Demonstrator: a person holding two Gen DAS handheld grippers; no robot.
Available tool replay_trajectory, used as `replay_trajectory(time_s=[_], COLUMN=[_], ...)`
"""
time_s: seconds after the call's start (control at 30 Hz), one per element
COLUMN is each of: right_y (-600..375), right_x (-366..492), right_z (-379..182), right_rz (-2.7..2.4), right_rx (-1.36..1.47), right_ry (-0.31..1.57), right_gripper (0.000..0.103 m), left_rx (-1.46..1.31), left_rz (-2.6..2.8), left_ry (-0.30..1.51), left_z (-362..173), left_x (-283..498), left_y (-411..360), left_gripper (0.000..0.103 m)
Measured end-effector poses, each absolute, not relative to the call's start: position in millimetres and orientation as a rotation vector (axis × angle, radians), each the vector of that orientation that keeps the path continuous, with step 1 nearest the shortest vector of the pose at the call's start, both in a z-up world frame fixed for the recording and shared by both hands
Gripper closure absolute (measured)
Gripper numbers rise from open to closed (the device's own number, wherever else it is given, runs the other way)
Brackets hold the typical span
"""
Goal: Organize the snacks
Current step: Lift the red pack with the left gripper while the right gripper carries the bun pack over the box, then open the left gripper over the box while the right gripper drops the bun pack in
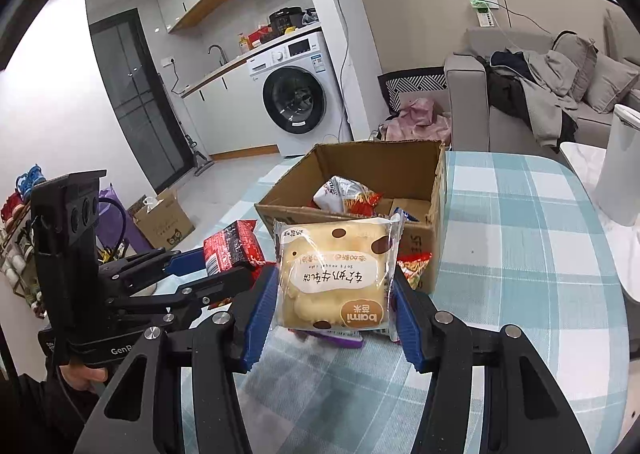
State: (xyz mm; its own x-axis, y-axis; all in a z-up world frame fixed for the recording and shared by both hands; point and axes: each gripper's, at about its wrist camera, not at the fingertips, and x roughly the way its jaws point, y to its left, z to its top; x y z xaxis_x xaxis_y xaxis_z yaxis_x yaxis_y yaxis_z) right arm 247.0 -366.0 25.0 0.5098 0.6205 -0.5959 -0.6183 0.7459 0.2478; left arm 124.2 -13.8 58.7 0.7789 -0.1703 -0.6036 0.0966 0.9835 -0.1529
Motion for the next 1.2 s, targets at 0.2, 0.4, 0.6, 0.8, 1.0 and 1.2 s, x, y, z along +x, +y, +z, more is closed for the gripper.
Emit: replay_trajectory(time_s=[0.2,0.4,0.6,0.8,1.0,1.2], right_y=[-360.2,-356.9,-349.5,-340.6,-336.2,-329.7], right_x=[256.8,265.9,277.4,290.9,308.8,324.5], right_z=[27.9,32.1,34.1,34.4,30.5,21.6], right_rz=[0.728,0.718,0.710,0.701,0.682,0.666], right_rx=[0.015,0.025,0.023,0.021,0.051,0.059], right_ry=[0.719,0.715,0.712,0.718,0.735,0.750], right_gripper=[0.048,0.048,0.048,0.048,0.048,0.048], left_rx=[-0.123,-0.120,-0.120,-0.135,-0.174,-0.195], left_rz=[-0.127,-0.119,-0.103,-0.089,-0.075,-0.060], left_ry=[0.650,0.646,0.647,0.652,0.647,0.645], left_z=[67.1,71.4,70.8,68.3,65.4,60.6], left_x=[141.0,157.4,173.7,193.4,211.3,231.0], left_y=[-2.6,2.6,7.4,17.7,30.3,37.6], left_gripper=[0.057,0.057,0.057,0.057,0.057,0.057])
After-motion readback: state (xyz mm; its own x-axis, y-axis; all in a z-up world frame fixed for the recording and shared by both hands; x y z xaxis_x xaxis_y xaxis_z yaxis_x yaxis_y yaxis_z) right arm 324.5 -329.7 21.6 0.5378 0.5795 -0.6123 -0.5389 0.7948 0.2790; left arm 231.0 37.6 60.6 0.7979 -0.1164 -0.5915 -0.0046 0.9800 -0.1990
